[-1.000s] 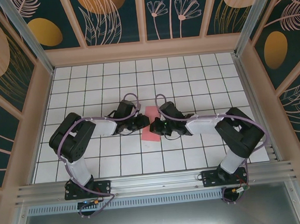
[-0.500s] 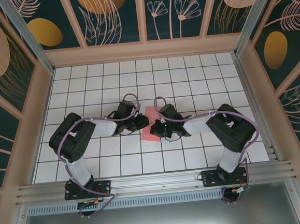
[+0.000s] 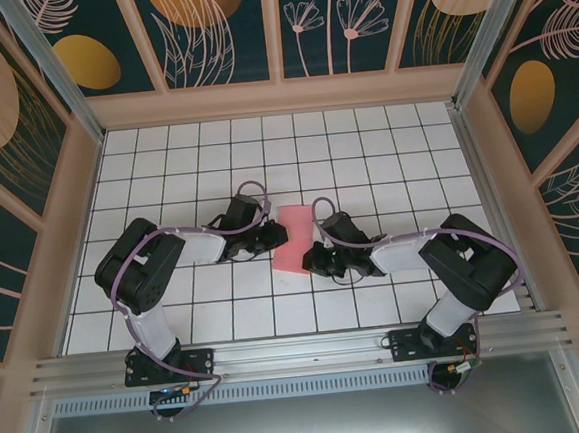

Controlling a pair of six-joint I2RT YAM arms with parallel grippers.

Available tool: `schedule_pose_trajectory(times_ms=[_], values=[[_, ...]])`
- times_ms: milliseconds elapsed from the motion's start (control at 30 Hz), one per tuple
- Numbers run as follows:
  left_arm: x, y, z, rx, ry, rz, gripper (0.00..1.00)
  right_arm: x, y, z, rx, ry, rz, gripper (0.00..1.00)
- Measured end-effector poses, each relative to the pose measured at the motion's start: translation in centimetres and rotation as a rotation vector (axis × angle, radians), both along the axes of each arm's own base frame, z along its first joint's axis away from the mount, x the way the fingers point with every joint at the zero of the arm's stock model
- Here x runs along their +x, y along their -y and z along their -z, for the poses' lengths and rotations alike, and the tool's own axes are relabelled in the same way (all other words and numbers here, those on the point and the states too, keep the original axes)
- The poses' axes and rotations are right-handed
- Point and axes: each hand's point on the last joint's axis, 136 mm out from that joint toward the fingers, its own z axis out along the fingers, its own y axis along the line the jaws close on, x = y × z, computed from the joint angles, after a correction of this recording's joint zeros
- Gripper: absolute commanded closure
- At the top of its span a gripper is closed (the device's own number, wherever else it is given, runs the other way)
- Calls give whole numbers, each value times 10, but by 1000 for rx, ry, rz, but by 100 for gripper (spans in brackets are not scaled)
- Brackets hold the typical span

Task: Fold a paper plane with a square sheet of paper (pick it up from the middle)

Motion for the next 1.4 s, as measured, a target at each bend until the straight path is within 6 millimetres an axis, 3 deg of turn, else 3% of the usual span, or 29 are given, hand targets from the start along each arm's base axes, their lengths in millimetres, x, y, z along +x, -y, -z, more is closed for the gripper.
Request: schedule_pose_trajectory(times_ms=[133,367,567,767,1000,1133,1267,1400], values=[[0,0,-1,-3,2,2,80,1,-3,-4,-6,-2,-7,88],[0,-6,-7,34,12,-17,69,18,-8,-31,-4,80,16,88],[3,-8,-45,8,83,-27,65,16,8,-46,-7,136,60,92],[-1,5,-81,-93,139,26,68,6,18,-35,-25,108,61,94],[-22,22,-85,-137,126,117,65,6,16,-31,-17,94,66,95],[-21,16,-83,-113,134,90,63,6,15,-29,-19,89,68,95],[-21,6,-110,-130,216,49,65,6,16,-21,-34,75,68,96],[-26,26,-123,-183,235,123,66,6,16,-18,-40,68,71,97]])
